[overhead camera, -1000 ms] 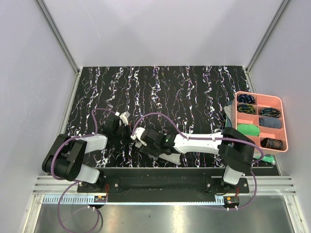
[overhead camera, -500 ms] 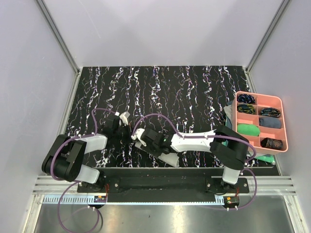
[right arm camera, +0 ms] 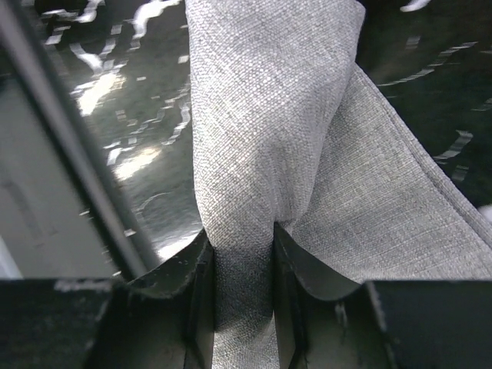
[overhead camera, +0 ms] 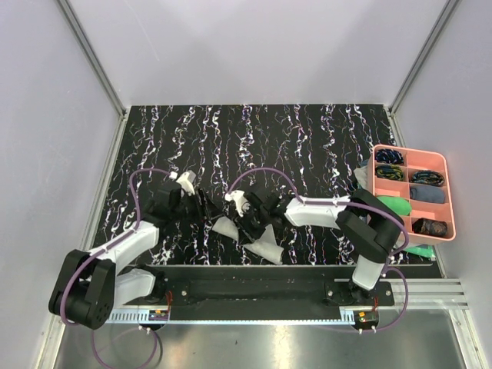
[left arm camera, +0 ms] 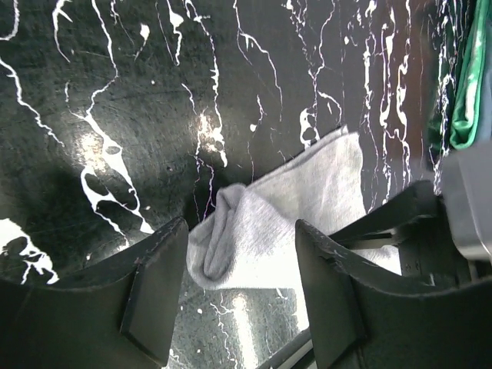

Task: Fold the napkin, place the utensils inside, and roll it up
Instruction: Roll the napkin with the utensil

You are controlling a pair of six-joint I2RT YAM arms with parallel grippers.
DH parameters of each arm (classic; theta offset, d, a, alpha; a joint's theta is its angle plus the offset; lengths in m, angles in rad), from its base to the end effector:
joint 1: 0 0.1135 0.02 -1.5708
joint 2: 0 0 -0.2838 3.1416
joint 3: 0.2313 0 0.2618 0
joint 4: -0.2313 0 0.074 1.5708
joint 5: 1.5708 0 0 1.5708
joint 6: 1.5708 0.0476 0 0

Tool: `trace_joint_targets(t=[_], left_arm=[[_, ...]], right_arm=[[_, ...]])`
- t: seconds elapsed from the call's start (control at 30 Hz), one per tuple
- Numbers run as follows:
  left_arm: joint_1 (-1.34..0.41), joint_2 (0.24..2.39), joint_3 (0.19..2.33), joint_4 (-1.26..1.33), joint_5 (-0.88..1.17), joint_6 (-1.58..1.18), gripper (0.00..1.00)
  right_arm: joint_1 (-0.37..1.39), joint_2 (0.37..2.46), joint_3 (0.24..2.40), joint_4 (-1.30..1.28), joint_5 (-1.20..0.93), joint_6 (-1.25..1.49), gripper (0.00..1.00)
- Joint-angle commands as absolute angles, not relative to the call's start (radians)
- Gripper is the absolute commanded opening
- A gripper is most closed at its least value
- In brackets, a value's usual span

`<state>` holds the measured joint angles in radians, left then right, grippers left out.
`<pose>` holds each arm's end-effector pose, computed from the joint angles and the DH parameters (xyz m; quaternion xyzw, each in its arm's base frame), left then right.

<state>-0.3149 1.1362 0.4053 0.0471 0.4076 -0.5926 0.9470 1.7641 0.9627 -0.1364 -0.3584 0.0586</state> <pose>0.2048 -0.0866 0.1711 -0.0364 0.8881 -0.3485 0.2976 0.1997 0.3061 0.1551 -0.4519 0.8205 0.2960 0.1867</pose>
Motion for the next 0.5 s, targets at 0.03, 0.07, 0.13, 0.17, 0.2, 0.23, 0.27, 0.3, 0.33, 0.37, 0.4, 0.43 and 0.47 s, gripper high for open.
trace_joint_targets(t=[0.03,0.07,0.13,0.17,0.2,0.23,0.27,0.3,0.33,0.37,0.4,0.43,0.47], left_arm=[[-0.313,1.120,0.365,0.107,0.406,-0.578,0.61],[-0.313,1.124,0.354,0.118,0.413,-0.580,0.61],[-0.313,1.135,0.345,0.143,0.433,-0.581,0.61],[-0.313,1.137,0.342,0.149,0.439,-0.581,0.61],[-0.314,1.141,0.341,0.158,0.451,-0.583,0.60],[-0.314,1.141,0.333,0.164,0.459,-0.586,0.59],[-0.314,1.144,0.328,0.172,0.466,-0.592,0.59],[-0.314,1.146,0.325,0.190,0.483,-0.597,0.58],[-0.314,1.149,0.318,0.201,0.491,-0.601,0.57],[-0.314,1.158,0.313,0.210,0.500,-0.604,0.57],[-0.314,1.164,0.308,0.228,0.512,-0.607,0.57],[-0.314,1.172,0.301,0.239,0.515,-0.610,0.57],[-0.314,1.189,0.296,0.251,0.517,-0.618,0.57]], right_arm=[[0.899,1.819,0.950,-0.130,-0.647,0.097,0.29],[0.881,1.828,0.950,-0.127,-0.688,0.100,0.29],[0.861,1.839,0.951,-0.118,-0.725,0.109,0.30],[0.854,1.850,0.953,-0.117,-0.750,0.109,0.30],[0.838,1.858,0.954,-0.115,-0.764,0.110,0.30],[0.830,1.873,0.956,-0.112,-0.776,0.118,0.30],[0.822,1.882,0.957,-0.110,-0.797,0.120,0.30],[0.807,1.891,0.962,-0.110,-0.810,0.120,0.30],[0.801,1.908,0.965,-0.110,-0.819,0.124,0.30],[0.795,1.914,0.968,-0.109,-0.840,0.126,0.30],[0.790,1.922,0.974,-0.109,-0.848,0.124,0.30],[0.781,1.934,0.976,-0.109,-0.856,0.123,0.30],[0.779,1.939,0.983,-0.109,-0.865,0.124,0.30]])
